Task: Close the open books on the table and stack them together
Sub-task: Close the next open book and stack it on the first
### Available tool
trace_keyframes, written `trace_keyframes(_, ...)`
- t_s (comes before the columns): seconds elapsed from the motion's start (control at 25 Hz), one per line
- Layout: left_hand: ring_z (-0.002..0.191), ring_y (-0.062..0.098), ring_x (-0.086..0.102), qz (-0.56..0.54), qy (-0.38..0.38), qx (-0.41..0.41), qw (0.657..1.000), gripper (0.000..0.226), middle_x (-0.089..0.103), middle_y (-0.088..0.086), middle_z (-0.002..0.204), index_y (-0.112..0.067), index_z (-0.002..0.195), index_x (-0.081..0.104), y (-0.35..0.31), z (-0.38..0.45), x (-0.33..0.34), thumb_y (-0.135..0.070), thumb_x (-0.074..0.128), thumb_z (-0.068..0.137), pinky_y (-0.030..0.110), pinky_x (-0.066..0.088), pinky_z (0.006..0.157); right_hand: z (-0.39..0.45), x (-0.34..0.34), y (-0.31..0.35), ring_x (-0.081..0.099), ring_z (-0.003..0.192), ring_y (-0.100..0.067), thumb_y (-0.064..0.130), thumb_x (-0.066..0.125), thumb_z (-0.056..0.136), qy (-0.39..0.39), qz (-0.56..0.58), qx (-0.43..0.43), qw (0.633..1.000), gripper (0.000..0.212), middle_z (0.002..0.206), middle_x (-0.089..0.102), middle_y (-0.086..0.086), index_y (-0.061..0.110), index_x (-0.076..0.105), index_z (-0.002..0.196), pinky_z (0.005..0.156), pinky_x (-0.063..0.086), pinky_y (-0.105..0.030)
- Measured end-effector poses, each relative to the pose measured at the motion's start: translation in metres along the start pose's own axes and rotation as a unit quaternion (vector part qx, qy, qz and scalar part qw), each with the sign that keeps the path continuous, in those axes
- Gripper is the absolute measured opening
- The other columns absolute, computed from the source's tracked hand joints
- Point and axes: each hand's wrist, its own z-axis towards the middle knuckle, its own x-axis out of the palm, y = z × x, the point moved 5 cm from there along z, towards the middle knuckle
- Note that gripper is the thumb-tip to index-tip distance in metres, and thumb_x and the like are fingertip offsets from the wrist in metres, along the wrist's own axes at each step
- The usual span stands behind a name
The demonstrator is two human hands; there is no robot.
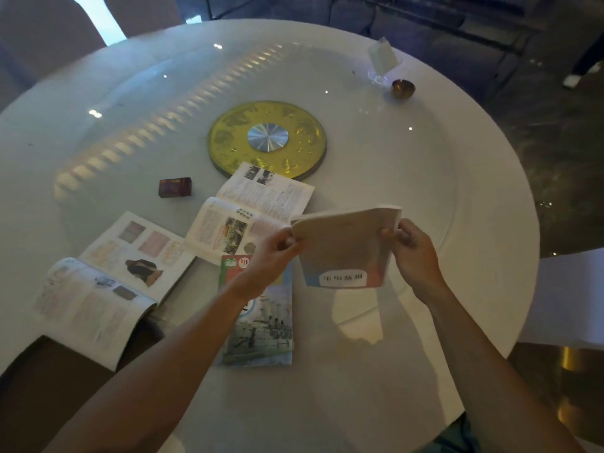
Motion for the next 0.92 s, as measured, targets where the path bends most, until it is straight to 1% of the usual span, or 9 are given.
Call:
trace_keyframes(0.08,0.093,0.022,0.070,-0.041,-0.014,-0.001,0.999,0.023,0.073,0.013,0.103,-0.015,0.121,0.069,-0.001,-0.007,-0.010,-0.017,0.059,0.100,0.035,0.058,0.086,-0.003,0.012,0.009,0.077,0.081,-0.017,0.029,0.062,0.102,0.011,0.008,0.024,1.000,0.016,0.092,0.080,-0.006,0.017,0.072,0.102,0.068,0.058,-0.034)
trace_keyframes(0.2,0.097,0.026,0.075,-0.145,-0.025,-0.040,0.988,0.026,0.075,0.011,0.111,-0.021,0.126,0.063,0.004,-0.023,-0.028,-0.018,0.057,0.101,0.041,0.063,0.078,-0.007,0.038,0.016,0.078,0.080,-0.022,0.034,0.065,0.099,0.016,0.018,0.049,0.999,0.016,0.090,0.082,-0.002,0.022,0.074,0.101,0.070,0.062,-0.040)
trace_keyframes(0.36,0.099,0.028,0.075,-0.177,-0.046,-0.092,0.979,0.037,0.075,0.011,0.115,-0.020,0.133,0.061,0.024,-0.049,-0.051,-0.020,0.066,0.096,0.042,0.063,0.070,-0.011,0.081,0.013,0.072,0.097,-0.019,0.036,0.065,0.099,0.033,-0.002,0.093,0.995,0.031,0.111,0.076,0.000,0.017,0.067,0.124,0.068,0.055,-0.028)
trace_keyframes(0.48,0.094,0.030,0.074,-0.248,-0.104,-0.162,0.949,0.039,0.074,0.010,0.110,-0.014,0.133,0.061,0.054,-0.072,-0.065,-0.017,0.067,0.094,0.044,0.062,0.072,-0.015,0.114,0.004,0.065,0.106,-0.020,0.033,0.066,0.098,0.071,-0.042,0.108,0.991,0.041,0.120,0.067,-0.004,0.012,0.059,0.133,0.081,0.051,-0.028)
trace_keyframes(0.56,0.094,0.030,0.073,-0.328,-0.167,-0.191,0.910,0.042,0.072,0.010,0.113,-0.014,0.135,0.056,0.076,-0.084,-0.074,-0.015,0.067,0.094,0.048,0.061,0.078,-0.029,0.125,-0.006,0.064,0.103,-0.022,0.036,0.069,0.095,0.038,-0.099,0.103,0.989,0.039,0.114,0.067,-0.005,0.011,0.062,0.123,0.086,0.049,-0.031)
trace_keyframes(0.64,0.101,0.032,0.070,-0.391,-0.222,-0.182,0.875,0.044,0.068,0.011,0.121,-0.015,0.138,0.050,0.092,-0.092,-0.081,-0.014,0.064,0.096,0.051,0.061,0.080,-0.056,0.128,-0.025,0.066,0.092,-0.028,0.037,0.069,0.093,-0.034,-0.127,0.096,0.987,0.027,0.098,0.068,-0.007,0.011,0.066,0.100,0.078,0.050,-0.035)
trace_keyframes(0.76,0.092,0.029,0.072,-0.461,-0.273,-0.172,0.827,0.042,0.068,0.011,0.114,-0.009,0.139,0.046,0.103,-0.105,-0.086,-0.009,0.058,0.099,0.045,0.064,0.065,-0.117,0.140,-0.062,0.067,0.068,-0.030,0.047,0.058,0.097,-0.027,-0.083,0.200,0.976,0.044,0.070,0.069,-0.008,0.011,0.065,0.074,0.068,0.056,-0.043)
trace_keyframes(0.84,0.080,0.025,0.076,-0.503,-0.277,-0.187,0.797,0.034,0.069,0.012,0.106,-0.005,0.135,0.048,0.105,-0.117,-0.081,-0.007,0.053,0.101,0.038,0.062,0.055,-0.158,0.167,-0.084,0.069,0.064,-0.030,0.058,0.050,0.100,0.084,0.051,0.353,0.930,0.062,0.072,0.074,-0.017,0.004,0.073,0.079,0.067,0.058,-0.043)
trace_keyframes(0.92,0.087,0.026,0.074,-0.518,-0.270,-0.207,0.785,0.032,0.068,0.014,0.108,-0.005,0.134,0.049,0.115,-0.130,-0.073,-0.006,0.051,0.102,0.038,0.063,0.057,-0.181,0.198,-0.095,0.073,0.076,-0.034,0.061,0.049,0.099,0.142,0.225,0.441,0.857,0.066,0.091,0.076,-0.023,0.001,0.075,0.098,0.078,0.058,-0.047)
